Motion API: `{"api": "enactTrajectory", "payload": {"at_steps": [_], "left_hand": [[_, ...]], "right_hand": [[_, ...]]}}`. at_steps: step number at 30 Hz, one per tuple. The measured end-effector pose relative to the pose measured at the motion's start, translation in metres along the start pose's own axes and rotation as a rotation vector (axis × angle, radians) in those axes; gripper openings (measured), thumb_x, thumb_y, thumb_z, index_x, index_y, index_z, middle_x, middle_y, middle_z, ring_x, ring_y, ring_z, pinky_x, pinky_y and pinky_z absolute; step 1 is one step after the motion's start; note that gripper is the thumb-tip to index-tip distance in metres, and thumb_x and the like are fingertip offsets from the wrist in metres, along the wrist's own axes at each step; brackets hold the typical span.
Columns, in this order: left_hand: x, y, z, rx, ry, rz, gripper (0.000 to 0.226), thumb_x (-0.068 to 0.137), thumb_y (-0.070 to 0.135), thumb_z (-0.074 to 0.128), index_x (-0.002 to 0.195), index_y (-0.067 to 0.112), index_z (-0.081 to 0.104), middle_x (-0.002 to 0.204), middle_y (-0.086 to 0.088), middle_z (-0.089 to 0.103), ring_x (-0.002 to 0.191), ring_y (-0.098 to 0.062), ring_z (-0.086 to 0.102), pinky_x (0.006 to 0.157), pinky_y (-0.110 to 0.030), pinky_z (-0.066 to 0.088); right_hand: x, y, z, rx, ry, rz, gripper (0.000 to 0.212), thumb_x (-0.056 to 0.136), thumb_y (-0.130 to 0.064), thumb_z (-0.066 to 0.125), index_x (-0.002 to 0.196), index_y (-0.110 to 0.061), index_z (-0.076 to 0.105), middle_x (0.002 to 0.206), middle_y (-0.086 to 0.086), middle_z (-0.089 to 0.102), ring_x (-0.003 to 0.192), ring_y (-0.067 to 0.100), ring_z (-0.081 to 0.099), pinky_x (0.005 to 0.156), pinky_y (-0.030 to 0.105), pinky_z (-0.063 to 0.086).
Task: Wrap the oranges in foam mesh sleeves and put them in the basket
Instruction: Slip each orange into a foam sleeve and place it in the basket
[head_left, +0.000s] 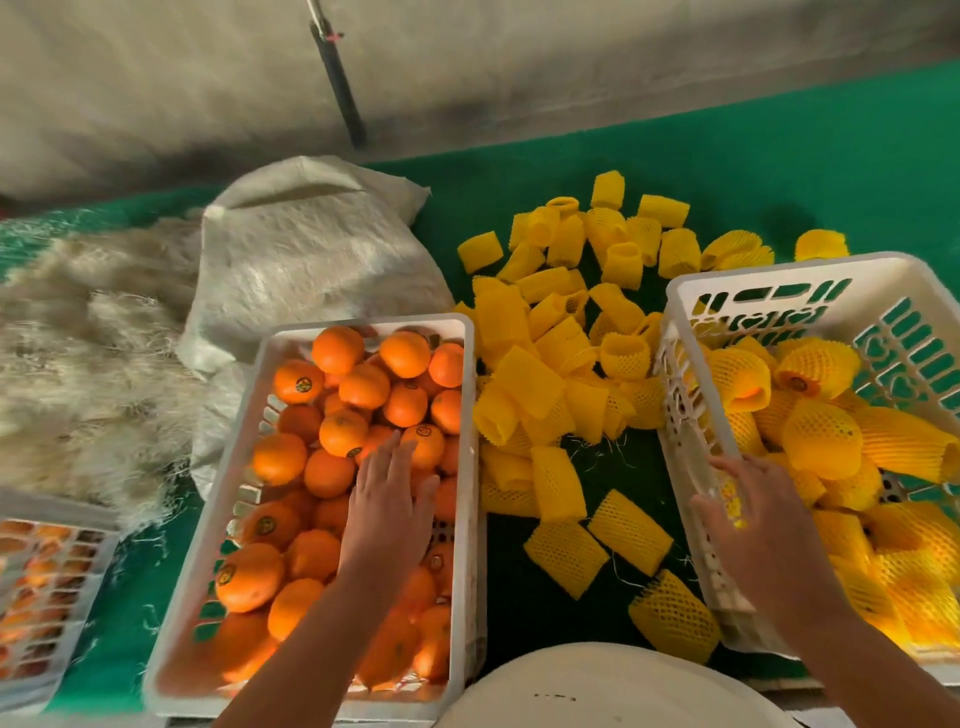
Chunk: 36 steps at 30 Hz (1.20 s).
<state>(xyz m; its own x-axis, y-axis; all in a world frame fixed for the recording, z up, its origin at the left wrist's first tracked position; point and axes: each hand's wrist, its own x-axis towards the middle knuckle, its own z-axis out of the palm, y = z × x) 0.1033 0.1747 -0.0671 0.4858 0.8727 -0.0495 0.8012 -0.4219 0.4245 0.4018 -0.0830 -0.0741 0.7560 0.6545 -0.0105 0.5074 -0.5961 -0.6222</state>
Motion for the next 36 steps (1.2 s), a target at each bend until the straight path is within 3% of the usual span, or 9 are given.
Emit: {"api": "enactTrajectory", "payload": {"at_steps": [3,9,13,19,22,25,29,32,36], "left_hand": [[0.013,-0.018,-0.012,0.121,0.014,-0.114,0.062,0.099,0.041,0.062,0.152,0.024,0.037,0.160,-0.002,0.034,0.149,-0.027,0.029,0.116,-0.052,0.037],[0.039,-0.038,-0.039,0.240,0.174,-0.207,0.069,0.091,0.044,0.071,0.145,0.013,0.041,0.146,-0.015,0.039,0.136,-0.039,0.039,0.102,-0.056,0.046],[0.064,-0.046,-0.043,0.141,0.070,-0.276,0.089,0.086,0.040,0.080,0.157,0.020,0.029,0.158,-0.009,0.032,0.147,-0.034,0.029,0.110,-0.054,0.042],[0.076,-0.055,-0.044,0.021,0.121,-0.295,0.082,0.083,0.027,0.085,0.152,0.023,0.042,0.151,-0.011,0.043,0.143,-0.034,0.038,0.113,-0.049,0.039],[0.064,-0.045,-0.047,-0.065,0.193,-0.253,0.075,0.079,0.030,0.085,0.145,0.027,0.049,0.139,-0.007,0.051,0.126,-0.032,0.053,0.093,-0.045,0.053],[0.043,-0.026,-0.047,-0.148,0.290,-0.138,0.072,0.076,0.042,0.086,0.137,0.033,0.049,0.126,0.002,0.051,0.104,-0.019,0.056,0.072,-0.029,0.050],[0.008,0.017,-0.039,-0.314,0.252,0.051,0.074,0.075,0.056,0.084,0.137,0.047,0.045,0.129,0.021,0.042,0.103,0.004,0.048,0.073,-0.013,0.045],[-0.016,0.046,-0.020,-0.335,0.059,0.213,0.074,0.078,0.063,0.077,0.140,0.055,0.038,0.134,0.036,0.031,0.118,0.015,0.040,0.075,-0.007,0.041],[-0.037,0.062,0.014,-0.259,-0.128,0.295,0.072,0.082,0.067,0.068,0.142,0.060,0.029,0.142,0.030,0.029,0.119,-0.003,0.041,0.089,-0.018,0.042]], "right_hand": [[0.003,0.002,0.001,-0.023,-0.021,-0.003,0.043,0.094,-0.028,0.072,0.135,-0.023,0.059,0.133,0.008,0.052,0.122,0.028,0.054,0.079,0.030,0.050],[0.006,0.014,0.007,-0.051,-0.041,0.005,0.041,0.093,-0.034,0.069,0.132,-0.029,0.057,0.134,0.009,0.052,0.126,0.028,0.049,0.087,0.046,0.051],[0.008,0.015,0.008,-0.123,-0.019,-0.043,0.047,0.089,-0.043,0.062,0.131,-0.024,0.058,0.127,0.010,0.056,0.120,0.028,0.051,0.084,0.045,0.050],[0.005,0.004,0.004,-0.131,0.003,-0.042,0.045,0.089,-0.037,0.067,0.131,-0.025,0.057,0.127,0.007,0.054,0.117,0.029,0.054,0.076,0.039,0.054],[0.003,-0.001,0.002,-0.124,-0.001,-0.058,0.045,0.090,-0.025,0.074,0.132,-0.020,0.058,0.128,0.009,0.053,0.119,0.032,0.056,0.082,0.043,0.056],[0.001,-0.009,0.000,-0.147,0.047,-0.059,0.047,0.086,-0.019,0.080,0.129,-0.015,0.061,0.137,0.012,0.047,0.129,0.039,0.051,0.094,0.050,0.053],[-0.006,-0.022,-0.001,-0.293,0.093,-0.238,0.047,0.087,-0.025,0.074,0.131,-0.015,0.059,0.151,0.018,0.039,0.142,0.039,0.039,0.104,0.053,0.045],[-0.011,-0.041,0.012,-0.201,-0.042,-0.377,0.037,0.092,-0.026,0.071,0.128,-0.021,0.064,0.148,0.006,0.050,0.138,0.026,0.047,0.108,0.042,0.047],[-0.014,-0.066,0.049,-0.243,-0.480,-0.461,0.028,0.100,-0.032,0.059,0.128,-0.027,0.066,0.160,-0.002,0.037,0.143,0.020,0.042,0.109,0.028,0.041]]}}
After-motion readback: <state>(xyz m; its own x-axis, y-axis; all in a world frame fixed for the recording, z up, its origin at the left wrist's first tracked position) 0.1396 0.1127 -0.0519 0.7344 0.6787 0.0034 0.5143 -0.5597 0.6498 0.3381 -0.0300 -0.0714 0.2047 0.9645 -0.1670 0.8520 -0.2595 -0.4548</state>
